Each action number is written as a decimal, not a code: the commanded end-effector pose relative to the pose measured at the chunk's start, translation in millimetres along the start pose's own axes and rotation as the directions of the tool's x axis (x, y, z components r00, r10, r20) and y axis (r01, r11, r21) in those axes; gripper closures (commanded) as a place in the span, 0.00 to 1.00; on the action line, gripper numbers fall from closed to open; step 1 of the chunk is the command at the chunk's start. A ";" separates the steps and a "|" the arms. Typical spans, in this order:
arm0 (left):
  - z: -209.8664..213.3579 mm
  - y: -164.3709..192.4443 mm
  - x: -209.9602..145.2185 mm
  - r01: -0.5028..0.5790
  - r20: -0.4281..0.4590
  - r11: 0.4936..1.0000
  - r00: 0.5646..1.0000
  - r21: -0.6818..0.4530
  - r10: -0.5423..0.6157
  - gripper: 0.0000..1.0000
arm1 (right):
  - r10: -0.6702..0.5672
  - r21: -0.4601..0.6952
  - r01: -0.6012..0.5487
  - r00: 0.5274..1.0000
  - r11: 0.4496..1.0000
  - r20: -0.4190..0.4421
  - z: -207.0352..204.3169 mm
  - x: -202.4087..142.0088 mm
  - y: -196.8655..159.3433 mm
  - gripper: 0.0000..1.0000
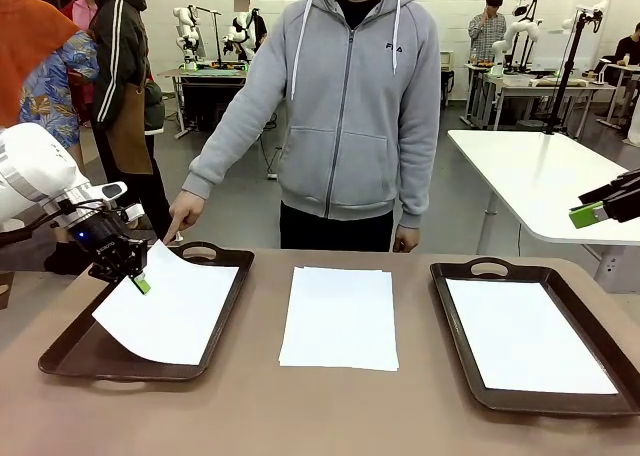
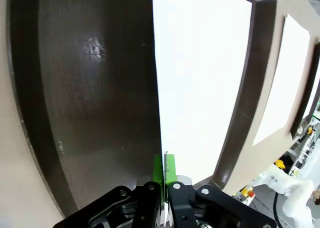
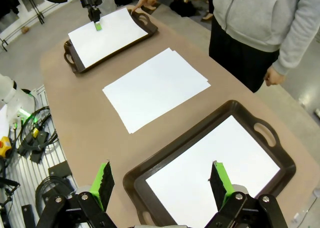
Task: Sort the A4 documents.
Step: Place the A4 Paper in the designated Handle tray.
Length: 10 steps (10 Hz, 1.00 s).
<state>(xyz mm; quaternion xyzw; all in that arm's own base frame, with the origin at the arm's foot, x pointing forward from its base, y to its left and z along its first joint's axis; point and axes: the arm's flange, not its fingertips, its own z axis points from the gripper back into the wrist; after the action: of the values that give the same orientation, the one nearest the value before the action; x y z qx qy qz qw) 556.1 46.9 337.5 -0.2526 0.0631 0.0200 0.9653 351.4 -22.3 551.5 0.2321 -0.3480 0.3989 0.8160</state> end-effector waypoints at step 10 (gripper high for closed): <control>4.6 -10.4 1.4 -0.006 -0.011 0.996 1.000 0.091 0.007 0.77 | 0.003 0.003 -0.003 1.000 1.000 0.004 -1.0 -0.1 0.1 0.00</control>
<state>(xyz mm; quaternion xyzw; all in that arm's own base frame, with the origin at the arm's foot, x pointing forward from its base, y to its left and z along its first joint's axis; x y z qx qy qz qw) 557.4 40.5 340.8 -0.2250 0.0647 0.0112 0.9722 351.4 -22.4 551.5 0.2321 -0.3480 0.3989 0.8160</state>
